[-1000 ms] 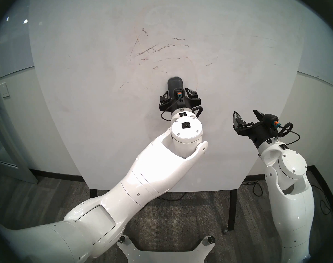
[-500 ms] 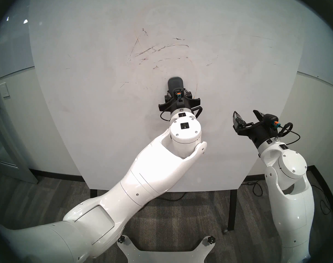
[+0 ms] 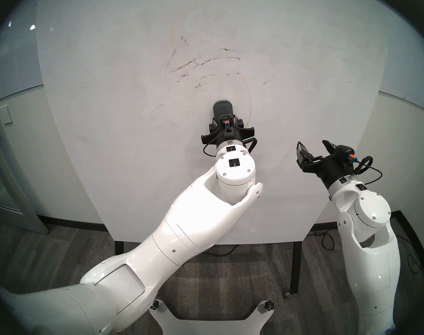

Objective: Erase all marks on the whiteboard with the eraser

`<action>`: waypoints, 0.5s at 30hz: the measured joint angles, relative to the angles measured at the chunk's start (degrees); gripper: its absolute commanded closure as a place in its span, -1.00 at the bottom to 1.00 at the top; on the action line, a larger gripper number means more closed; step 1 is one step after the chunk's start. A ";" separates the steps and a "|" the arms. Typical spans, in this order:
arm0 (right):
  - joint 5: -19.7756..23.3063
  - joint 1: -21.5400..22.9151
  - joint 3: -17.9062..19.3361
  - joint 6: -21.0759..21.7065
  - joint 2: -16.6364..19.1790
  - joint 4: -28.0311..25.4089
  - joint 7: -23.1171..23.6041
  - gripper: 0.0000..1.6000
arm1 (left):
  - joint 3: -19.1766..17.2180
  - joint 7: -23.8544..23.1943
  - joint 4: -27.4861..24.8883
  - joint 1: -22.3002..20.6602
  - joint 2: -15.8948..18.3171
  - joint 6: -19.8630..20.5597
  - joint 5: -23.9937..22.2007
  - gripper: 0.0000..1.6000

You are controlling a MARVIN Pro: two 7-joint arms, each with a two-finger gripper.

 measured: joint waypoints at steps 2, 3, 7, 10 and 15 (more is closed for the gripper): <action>0.00 0.00 0.00 0.00 0.00 0.00 0.00 -1.00 | 0.09 0.20 0.10 0.52 0.11 0.06 -0.01 1.00; 0.00 0.00 0.00 0.00 0.00 0.00 0.00 -1.00 | 0.15 0.26 0.18 0.73 0.17 0.06 -0.01 1.00; 0.00 0.00 0.00 0.00 0.00 0.00 0.00 -1.00 | 0.39 0.13 1.33 1.11 0.37 -0.41 0.13 1.00; 0.00 0.00 0.00 0.00 0.00 0.00 0.00 -1.00 | 0.55 -0.25 2.30 1.01 0.40 -0.97 0.37 1.00; 0.00 0.00 0.00 0.00 0.00 0.00 0.00 -1.00 | 0.74 -0.74 3.69 0.63 0.23 -2.35 1.06 1.00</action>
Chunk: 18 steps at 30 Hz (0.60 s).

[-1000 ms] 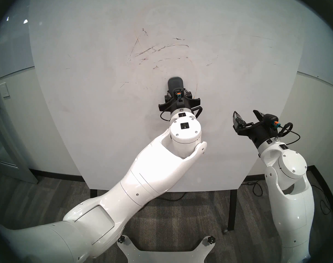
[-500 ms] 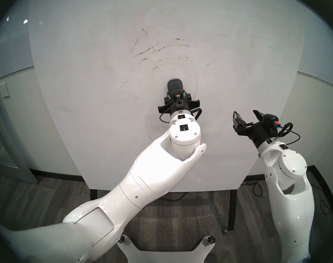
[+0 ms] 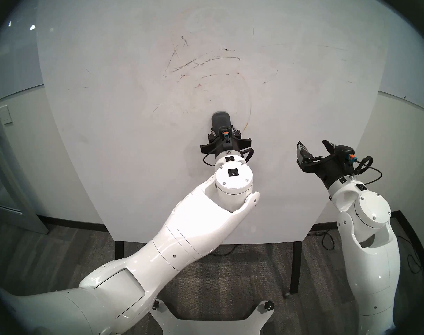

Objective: Erase all marks on the whiteboard with the eraser

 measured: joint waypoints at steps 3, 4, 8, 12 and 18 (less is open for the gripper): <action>0.00 0.00 0.00 0.00 0.00 0.00 0.00 -1.00 | 0.07 -0.10 0.55 -0.08 -0.18 -0.58 0.31 1.00; 0.00 0.00 0.00 0.00 0.00 0.00 0.00 -1.00 | 0.10 -0.12 0.72 -0.10 -0.24 -0.76 0.41 1.00; 0.00 0.00 0.00 0.00 0.00 0.00 0.00 -1.00 | 0.25 -0.16 1.21 -0.14 -0.43 -1.48 0.52 1.00; 0.00 0.00 0.00 0.00 0.00 0.00 0.00 -1.00 | 0.55 -0.14 1.36 -0.13 -0.47 -1.76 0.47 1.00; 0.00 0.00 0.00 0.00 0.00 0.00 0.00 -1.00 | 1.73 -0.34 1.37 0.00 -0.54 -1.31 -0.18 1.00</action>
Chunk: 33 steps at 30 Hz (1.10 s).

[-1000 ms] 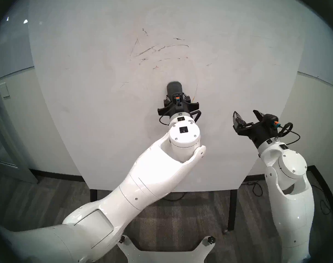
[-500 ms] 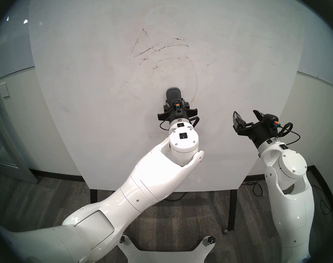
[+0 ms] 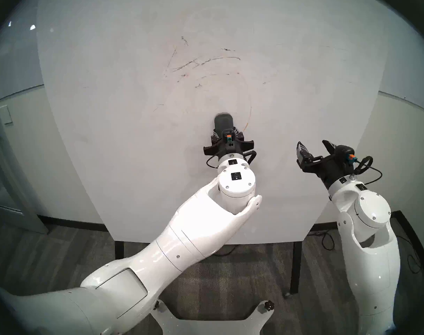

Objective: Erase all marks on the whiteboard with the eraser

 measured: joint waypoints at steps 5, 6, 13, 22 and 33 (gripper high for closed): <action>0.00 0.00 0.00 0.00 0.00 0.00 0.00 -1.00 | 1.34 -0.83 0.75 0.02 -0.28 0.35 -0.77 1.00; 0.00 0.00 0.00 0.00 0.00 0.00 0.00 -1.00 | 1.47 -0.90 0.85 0.01 -0.33 0.35 -0.81 1.00; 0.00 0.00 0.00 0.00 0.00 0.00 0.00 -1.00 | 2.31 -1.52 2.17 -0.89 -0.96 -0.43 -0.54 1.00; 0.00 0.00 0.00 0.00 0.00 0.00 0.00 -1.00 | 2.13 -1.56 3.48 -1.89 -1.54 -1.12 -0.29 1.00; 0.00 0.00 0.00 0.00 0.00 0.00 0.00 -1.00 | 2.15 -1.35 3.61 -1.97 -1.70 -1.53 -0.13 1.00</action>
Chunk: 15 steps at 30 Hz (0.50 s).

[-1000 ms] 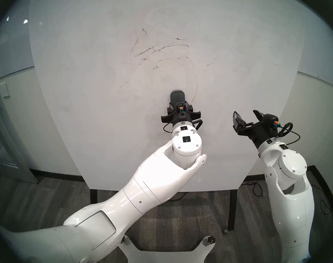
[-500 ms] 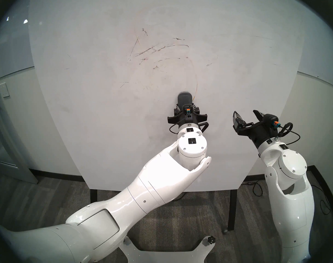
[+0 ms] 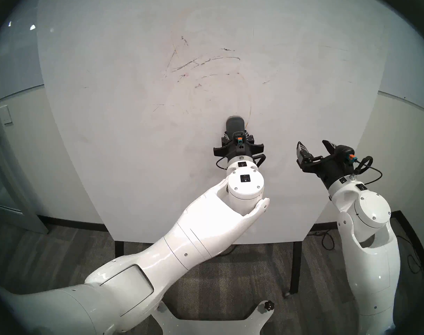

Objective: Erase all marks on the whiteboard with the eraser

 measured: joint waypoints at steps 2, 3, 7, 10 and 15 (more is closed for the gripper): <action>0.00 0.00 0.00 0.00 0.00 0.00 0.00 -1.00 | 0.01 0.01 -0.11 -0.03 -0.02 -0.06 0.00 1.00; 0.00 0.00 0.00 0.00 0.00 0.00 0.00 -1.00 | 0.01 0.01 -0.27 -0.07 -0.03 -0.09 0.00 1.00; 0.01 0.00 0.00 0.00 0.00 0.00 0.00 -1.00 | 0.00 0.01 -0.67 -0.42 -0.17 -0.10 0.02 1.00; 0.01 0.01 0.00 0.02 0.00 0.00 0.00 -1.00 | -0.11 -0.05 -1.04 -1.07 -0.42 -0.11 0.11 1.00; 0.01 0.01 0.00 0.01 0.00 0.01 0.00 -1.00 | -0.38 -0.14 -1.43 -2.27 -0.86 -0.11 0.25 1.00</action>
